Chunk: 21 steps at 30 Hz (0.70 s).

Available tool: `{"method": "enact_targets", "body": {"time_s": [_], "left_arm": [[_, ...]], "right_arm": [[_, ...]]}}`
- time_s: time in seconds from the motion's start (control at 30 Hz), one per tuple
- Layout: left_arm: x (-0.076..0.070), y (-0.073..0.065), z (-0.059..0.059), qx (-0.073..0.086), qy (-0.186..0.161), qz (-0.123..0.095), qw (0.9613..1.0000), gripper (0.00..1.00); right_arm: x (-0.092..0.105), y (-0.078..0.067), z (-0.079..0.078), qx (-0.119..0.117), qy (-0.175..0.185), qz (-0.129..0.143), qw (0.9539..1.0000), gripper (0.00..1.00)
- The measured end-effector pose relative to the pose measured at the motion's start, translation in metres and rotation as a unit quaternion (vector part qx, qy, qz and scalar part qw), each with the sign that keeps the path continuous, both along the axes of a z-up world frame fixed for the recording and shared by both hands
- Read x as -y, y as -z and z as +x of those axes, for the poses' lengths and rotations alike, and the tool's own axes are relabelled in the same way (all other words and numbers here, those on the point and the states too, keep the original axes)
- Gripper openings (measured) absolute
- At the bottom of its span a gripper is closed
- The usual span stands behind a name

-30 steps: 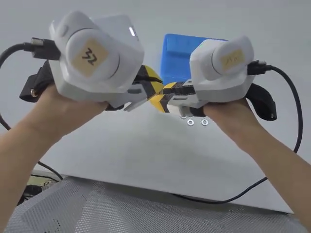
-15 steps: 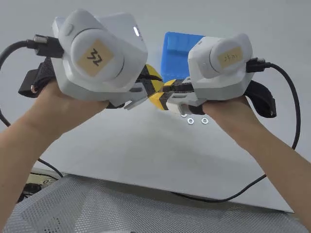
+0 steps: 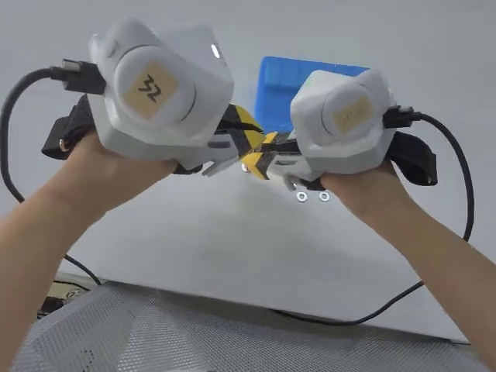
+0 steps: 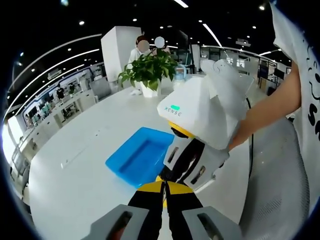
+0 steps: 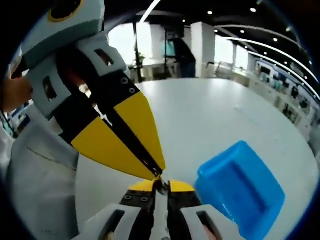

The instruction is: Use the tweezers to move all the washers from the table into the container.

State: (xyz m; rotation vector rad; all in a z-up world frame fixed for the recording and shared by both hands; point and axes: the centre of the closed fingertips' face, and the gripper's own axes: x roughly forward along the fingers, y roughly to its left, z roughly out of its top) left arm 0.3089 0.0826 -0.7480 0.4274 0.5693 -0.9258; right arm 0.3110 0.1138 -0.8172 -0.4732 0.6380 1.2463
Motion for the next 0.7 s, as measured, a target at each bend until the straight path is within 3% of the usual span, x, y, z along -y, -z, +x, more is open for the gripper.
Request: {"method": "enact_targets", "body": {"time_s": [0.17,0.3,0.7], "left_arm": [[0.000,0.000,-0.004,0.001,0.002,0.008,1.0000,0.00],[0.001,-0.005,-0.011,0.001,0.000,0.003,1.0000,0.00],[0.010,-0.037,-0.019,0.028,-0.026,-0.038,0.9985,0.00]], "right_arm": [[0.004,-0.001,-0.003,0.029,-0.012,-0.026,0.9992,0.03],[0.007,-0.006,-0.009,0.036,-0.017,-0.029,0.9988,0.03],[0.016,-0.042,-0.016,0.076,-0.024,-0.034,0.9963,0.03]]}}
